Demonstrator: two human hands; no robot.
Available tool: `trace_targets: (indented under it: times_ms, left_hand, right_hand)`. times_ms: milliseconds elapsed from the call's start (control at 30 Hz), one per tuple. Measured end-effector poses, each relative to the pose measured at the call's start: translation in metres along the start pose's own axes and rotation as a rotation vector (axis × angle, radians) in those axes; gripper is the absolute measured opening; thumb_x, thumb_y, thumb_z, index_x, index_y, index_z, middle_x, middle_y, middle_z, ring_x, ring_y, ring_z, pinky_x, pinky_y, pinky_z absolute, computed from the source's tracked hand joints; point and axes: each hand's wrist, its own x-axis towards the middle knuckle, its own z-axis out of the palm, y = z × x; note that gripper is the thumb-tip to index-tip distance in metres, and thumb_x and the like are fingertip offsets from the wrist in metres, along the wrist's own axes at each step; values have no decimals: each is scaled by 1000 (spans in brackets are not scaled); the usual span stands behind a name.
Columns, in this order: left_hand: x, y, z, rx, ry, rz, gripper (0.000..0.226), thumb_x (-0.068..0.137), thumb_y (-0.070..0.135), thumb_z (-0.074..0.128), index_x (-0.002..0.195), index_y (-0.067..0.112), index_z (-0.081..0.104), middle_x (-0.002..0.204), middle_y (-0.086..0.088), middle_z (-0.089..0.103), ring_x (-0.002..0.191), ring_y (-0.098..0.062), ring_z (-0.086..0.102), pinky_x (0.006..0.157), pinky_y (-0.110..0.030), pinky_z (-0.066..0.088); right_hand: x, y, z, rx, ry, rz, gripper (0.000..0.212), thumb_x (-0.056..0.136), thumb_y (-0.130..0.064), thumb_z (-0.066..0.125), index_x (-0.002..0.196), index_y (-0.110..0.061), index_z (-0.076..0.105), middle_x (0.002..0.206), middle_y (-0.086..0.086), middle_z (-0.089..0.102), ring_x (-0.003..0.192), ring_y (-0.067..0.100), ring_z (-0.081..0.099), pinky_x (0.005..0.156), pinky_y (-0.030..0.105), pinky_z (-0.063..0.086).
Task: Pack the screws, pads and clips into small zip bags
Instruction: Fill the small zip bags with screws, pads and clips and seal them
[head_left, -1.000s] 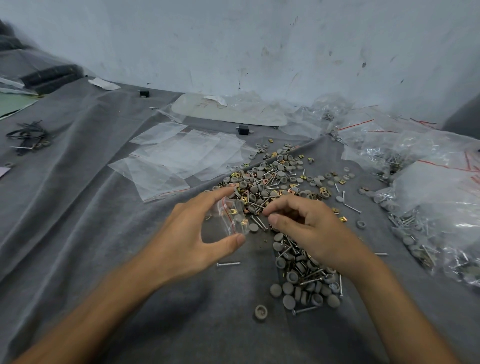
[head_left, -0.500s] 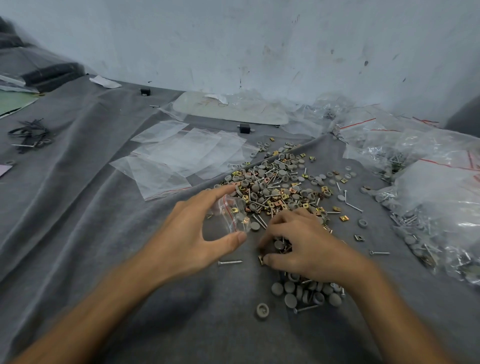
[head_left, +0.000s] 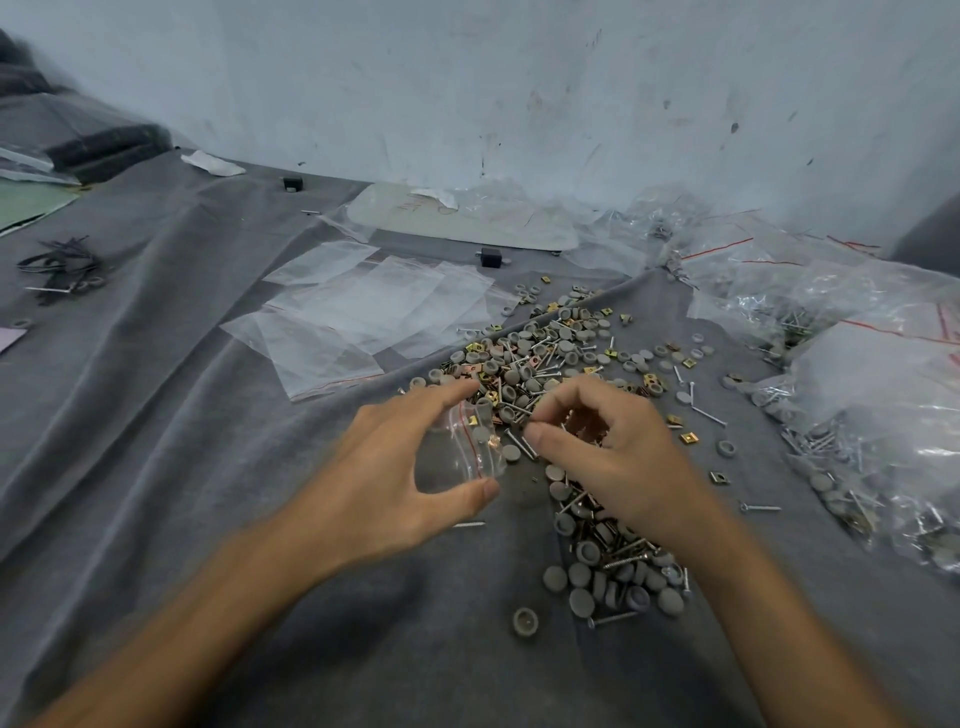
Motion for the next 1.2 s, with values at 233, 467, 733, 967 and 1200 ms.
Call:
trace_targets:
  times_ms: [233,467,733,967,1200]
  left_hand:
    - [0,-4,0,-23,37,16,89,72,81,57,150,52,27,149,29,42,140,-2,36,112,-32,32]
    - [2,-3,-10,-367,113,-18,72,72,67,71,138,50,49,128,30,61,119,10,57,99,-25,46]
    - [18,-24,-60,-1180,375,-296,31,94,42,59,113,19,64,109,3,69,100,-13,66,101,-40,50]
    - [12,-34,-79,-1427,431,-365,46,97,48,54,124,12,59,106,-2,69,100,-15,66,98,-38,55]
    - [10,-29,-77,-1161,440,-266,30,93,42,61,110,19,68,107,0,69,102,-16,66,88,-34,57]
  right_hand:
    - [3,10,-8,10,-2,-19,13,97,-24,67,101,-33,75,74,-11,66,64,2,56,57,18,45]
    - [2,21,-17,-339,-170,102,11,95,-31,68,98,-41,70,99,-18,66,93,-3,60,78,19,47]
    - [3,23,-17,-569,-331,89,32,87,-56,69,113,-37,70,103,-16,54,98,5,51,79,20,40]
    - [0,24,-19,-624,-507,193,73,69,-77,70,134,-47,54,118,-21,40,116,7,32,95,31,34]
    - [3,28,-14,-661,-446,128,34,85,-57,69,115,-43,62,108,-22,45,105,5,40,85,28,33]
